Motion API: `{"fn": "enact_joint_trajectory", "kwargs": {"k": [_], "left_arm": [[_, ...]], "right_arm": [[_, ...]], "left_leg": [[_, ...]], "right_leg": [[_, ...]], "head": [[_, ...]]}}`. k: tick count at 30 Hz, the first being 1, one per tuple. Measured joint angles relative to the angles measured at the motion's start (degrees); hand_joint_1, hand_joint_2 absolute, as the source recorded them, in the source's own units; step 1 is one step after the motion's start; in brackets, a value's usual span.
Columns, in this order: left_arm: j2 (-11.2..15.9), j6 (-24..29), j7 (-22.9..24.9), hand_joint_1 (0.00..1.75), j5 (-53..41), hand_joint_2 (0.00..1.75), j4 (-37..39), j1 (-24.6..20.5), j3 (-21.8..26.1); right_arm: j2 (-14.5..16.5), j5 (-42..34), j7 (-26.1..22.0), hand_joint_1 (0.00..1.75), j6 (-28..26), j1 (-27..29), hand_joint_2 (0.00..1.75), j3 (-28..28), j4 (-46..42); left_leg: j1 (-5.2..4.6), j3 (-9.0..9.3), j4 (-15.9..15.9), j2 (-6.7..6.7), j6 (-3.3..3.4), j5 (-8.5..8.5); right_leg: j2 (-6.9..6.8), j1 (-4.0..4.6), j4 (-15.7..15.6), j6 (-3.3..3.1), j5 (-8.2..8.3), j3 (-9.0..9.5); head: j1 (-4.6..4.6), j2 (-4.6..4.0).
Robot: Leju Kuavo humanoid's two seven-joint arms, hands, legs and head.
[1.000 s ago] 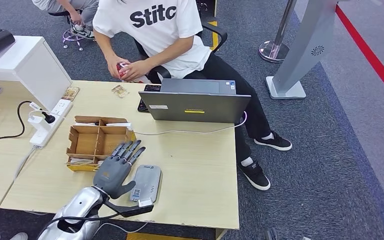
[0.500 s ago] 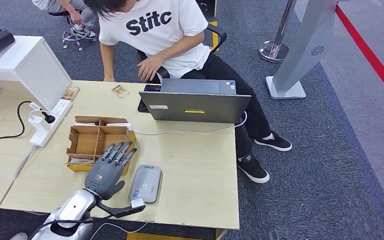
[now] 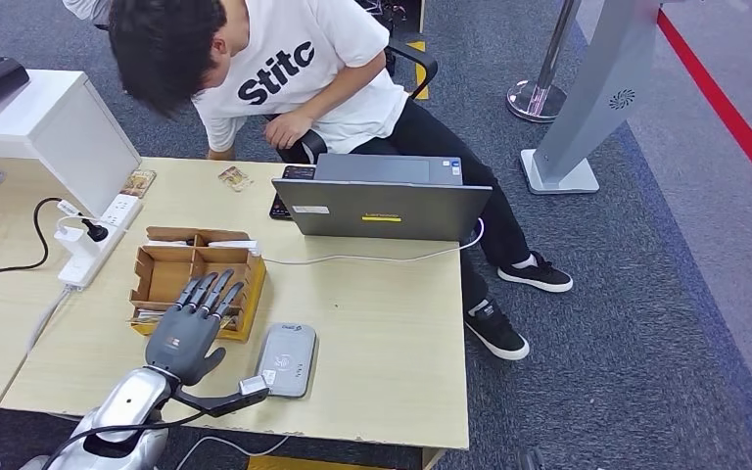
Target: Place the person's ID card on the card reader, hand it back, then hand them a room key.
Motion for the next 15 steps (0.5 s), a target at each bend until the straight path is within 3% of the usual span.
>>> {"fn": "enact_joint_trajectory", "kwargs": {"k": [15], "left_arm": [[-1.6,1.0,-1.6,0.00,0.5,1.75,0.5,0.0,1.4]], "right_arm": [[0.0,0.0,0.0,0.00,0.1,0.0,1.75,0.0,0.0]], "left_leg": [[0.00,0.00,0.0,0.00,0.00,0.00]], "right_leg": [[0.00,0.00,0.0,0.00,0.00,0.00]], "head": [[-0.01,0.00]]}}
